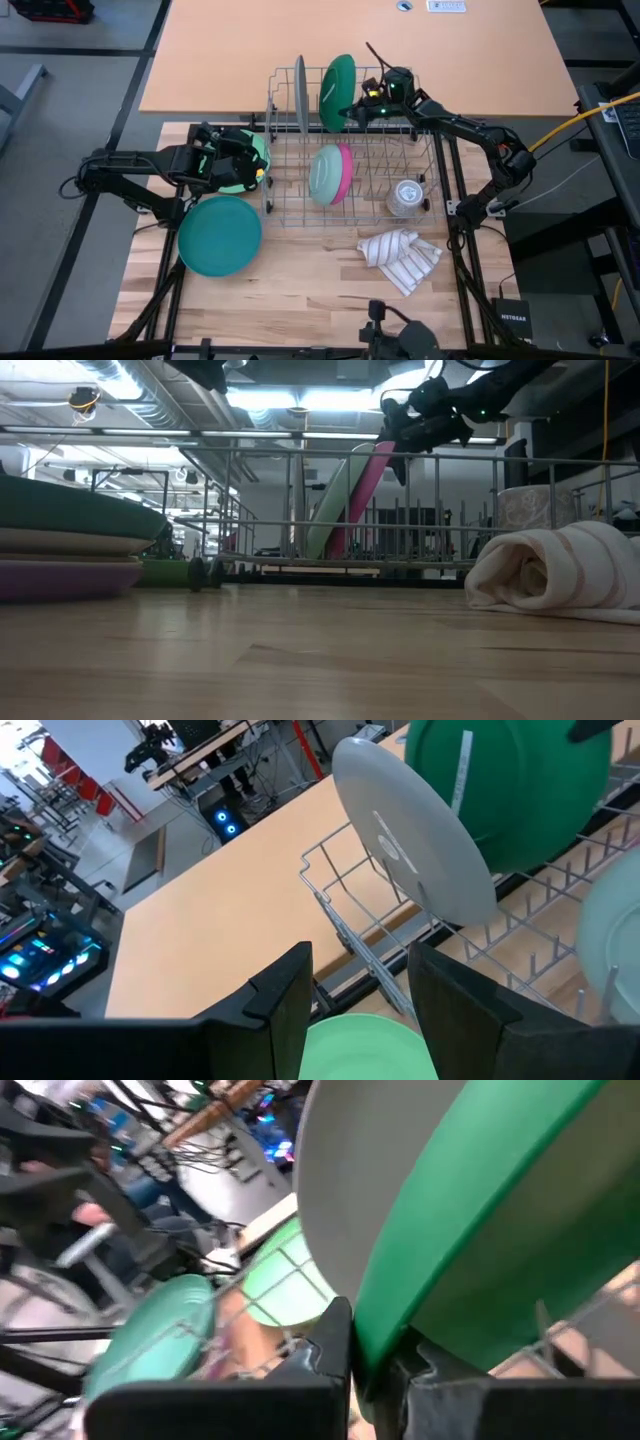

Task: Sort dishes
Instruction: Put the dark green plate in the dish rack

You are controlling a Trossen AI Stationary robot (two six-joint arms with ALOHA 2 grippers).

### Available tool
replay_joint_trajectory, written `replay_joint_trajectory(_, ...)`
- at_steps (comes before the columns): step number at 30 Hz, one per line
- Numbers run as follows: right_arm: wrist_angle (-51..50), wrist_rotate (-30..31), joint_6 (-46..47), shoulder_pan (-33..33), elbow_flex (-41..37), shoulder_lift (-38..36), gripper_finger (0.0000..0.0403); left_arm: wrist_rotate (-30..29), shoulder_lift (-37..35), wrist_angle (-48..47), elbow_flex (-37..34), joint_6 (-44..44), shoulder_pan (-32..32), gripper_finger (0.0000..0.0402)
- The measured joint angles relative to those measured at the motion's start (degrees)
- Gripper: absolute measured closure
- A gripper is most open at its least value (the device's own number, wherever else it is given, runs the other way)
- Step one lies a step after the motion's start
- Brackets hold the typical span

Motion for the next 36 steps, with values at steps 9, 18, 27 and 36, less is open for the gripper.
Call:
replay_joint_trajectory(9, -0.7, 4.6, -1.2, 1.7, 0.0, 1.6, 0.0386, 0.1, 0.0, 0.0, 0.0, 0.0, 0.0, 0.0247)
replay_joint_trajectory(18, 0.6, 5.4, -1.2, 2.9, 0.0, 5.7, 0.0386, 0.1, 0.0, 0.0, 0.0, -0.1, 0.0, 0.0247)
replay_joint_trajectory(27, 1.6, 6.3, -1.1, 4.3, 0.0, 6.3, 0.0386, 1.6, 0.0, 0.0, 0.0, -0.1, 0.0, 0.0247)
replay_joint_trajectory(36, 1.7, 8.0, -1.2, 5.7, 0.0, 6.4, 0.0386, 2.1, 0.0, -0.1, 0.0, -0.1, 0.0, 0.0247)
